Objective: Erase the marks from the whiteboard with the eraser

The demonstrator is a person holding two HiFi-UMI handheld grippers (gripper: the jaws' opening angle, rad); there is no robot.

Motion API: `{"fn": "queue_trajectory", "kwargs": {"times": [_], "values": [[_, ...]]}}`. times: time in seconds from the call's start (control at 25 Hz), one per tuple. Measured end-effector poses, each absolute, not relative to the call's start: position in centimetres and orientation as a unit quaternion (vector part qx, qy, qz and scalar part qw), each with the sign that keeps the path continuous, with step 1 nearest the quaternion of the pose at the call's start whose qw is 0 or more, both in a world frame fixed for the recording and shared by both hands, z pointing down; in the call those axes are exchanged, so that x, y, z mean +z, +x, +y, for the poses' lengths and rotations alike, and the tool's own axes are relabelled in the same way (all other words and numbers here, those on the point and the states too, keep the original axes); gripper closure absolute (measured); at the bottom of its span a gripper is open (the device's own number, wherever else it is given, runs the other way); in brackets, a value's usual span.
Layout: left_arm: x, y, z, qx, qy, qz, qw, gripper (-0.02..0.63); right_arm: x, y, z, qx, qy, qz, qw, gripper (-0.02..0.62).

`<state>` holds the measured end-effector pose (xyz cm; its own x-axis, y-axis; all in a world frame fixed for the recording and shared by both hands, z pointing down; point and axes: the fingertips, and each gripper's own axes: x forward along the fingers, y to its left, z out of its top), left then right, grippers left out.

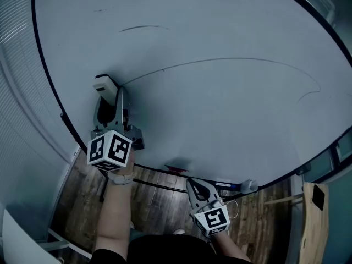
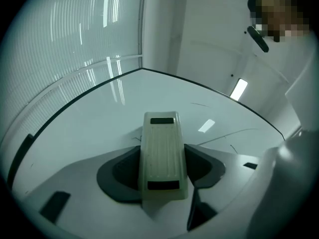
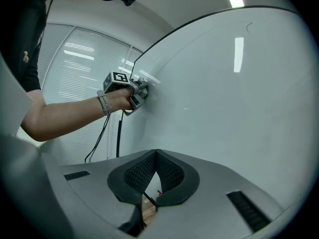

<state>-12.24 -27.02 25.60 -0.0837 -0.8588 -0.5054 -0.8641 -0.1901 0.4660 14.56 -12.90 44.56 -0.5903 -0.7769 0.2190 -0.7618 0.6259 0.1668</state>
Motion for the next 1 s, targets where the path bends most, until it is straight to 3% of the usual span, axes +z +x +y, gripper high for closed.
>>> {"fn": "queue_trajectory", "kwargs": {"times": [0.44, 1.0], "values": [[18.7, -4.2, -26.4, 0.342, -0.681, 0.641, 0.089, 0.350, 42.7, 18.8, -13.8, -0.052, 0.430, -0.894, 0.116, 0.569], [8.4, 12.3, -24.4, 0.314, -0.678, 0.624, 0.226, 0.350, 39.7, 31.9, -13.7, -0.077, 0.486, -0.866, 0.095, 0.569]]}}
